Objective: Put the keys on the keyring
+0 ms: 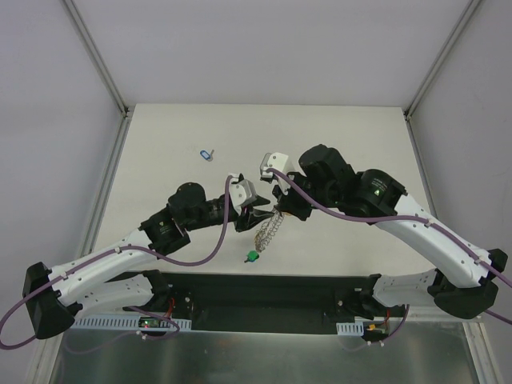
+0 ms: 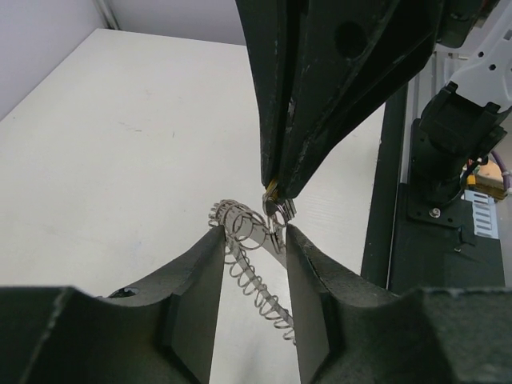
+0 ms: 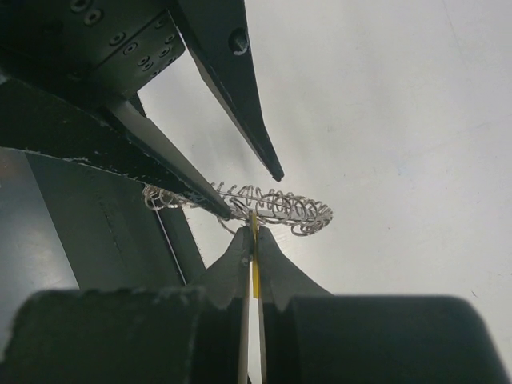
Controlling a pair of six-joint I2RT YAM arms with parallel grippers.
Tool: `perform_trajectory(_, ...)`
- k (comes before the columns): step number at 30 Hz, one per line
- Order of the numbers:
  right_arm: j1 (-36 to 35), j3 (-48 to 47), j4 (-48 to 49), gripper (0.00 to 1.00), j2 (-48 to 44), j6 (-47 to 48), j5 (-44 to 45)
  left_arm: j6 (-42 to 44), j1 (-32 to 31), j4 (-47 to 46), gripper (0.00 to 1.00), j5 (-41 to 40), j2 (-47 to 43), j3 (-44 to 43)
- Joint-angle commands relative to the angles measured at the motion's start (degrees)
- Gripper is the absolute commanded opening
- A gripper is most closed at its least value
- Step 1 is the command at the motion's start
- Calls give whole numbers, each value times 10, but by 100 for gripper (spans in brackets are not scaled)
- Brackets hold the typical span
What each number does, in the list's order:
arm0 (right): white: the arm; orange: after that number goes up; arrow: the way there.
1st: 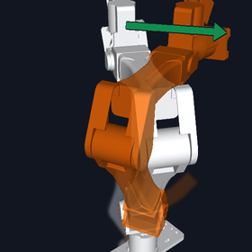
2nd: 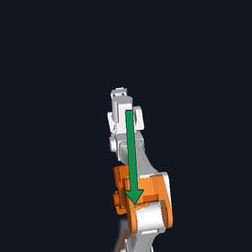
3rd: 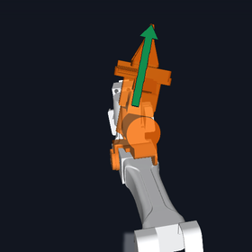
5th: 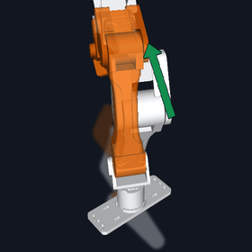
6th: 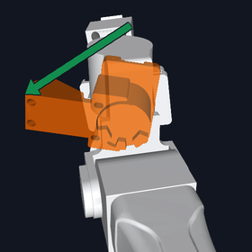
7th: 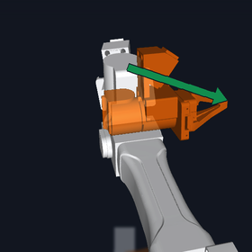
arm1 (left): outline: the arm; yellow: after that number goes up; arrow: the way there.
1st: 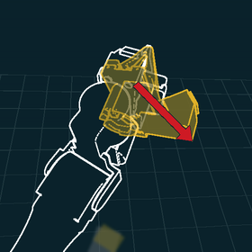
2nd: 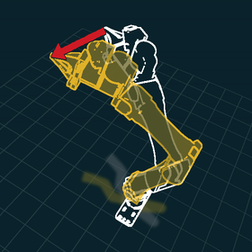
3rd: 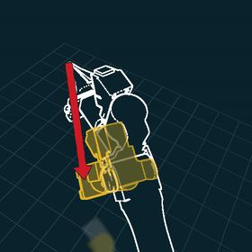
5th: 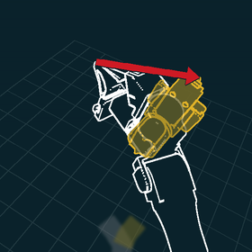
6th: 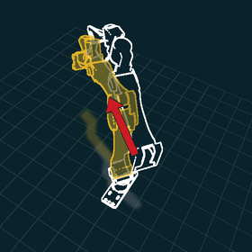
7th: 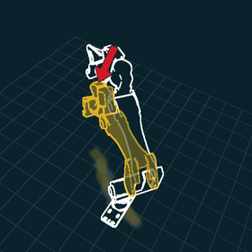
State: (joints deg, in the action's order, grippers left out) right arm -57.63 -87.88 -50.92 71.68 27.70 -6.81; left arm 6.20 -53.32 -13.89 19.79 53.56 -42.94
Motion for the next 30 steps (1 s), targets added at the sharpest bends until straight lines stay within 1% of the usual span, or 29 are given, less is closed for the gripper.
perform_trajectory(1,-3,-34,4,1,-15,-2,7,-3,-6,-25,36,34,-3,-3)
perform_trajectory(7,-3,-38,4,1,-15,-6,0,-5,-5,-25,34,41,8,-8)
perform_trajectory(13,-4,-41,0,1,-17,-6,-2,-3,-6,-25,27,39,16,-11)
perform_trajectory(14,-4,-41,0,1,-18,-6,-3,-3,-6,-25,23,37,17,-13)
perform_trajectory(17,-4,-41,-2,1,-17,-6,-1,-3,-6,-25,19,31,19,-15)
perform_trajectory(25,-4,-44,-6,1,-15,-5,-4,-2,-6,-25,16,21,15,-16)
perform_trajectory(30,-5,-50,-14,1,-15,-4,-12,-2,-6,-25,10,9,10,-13)
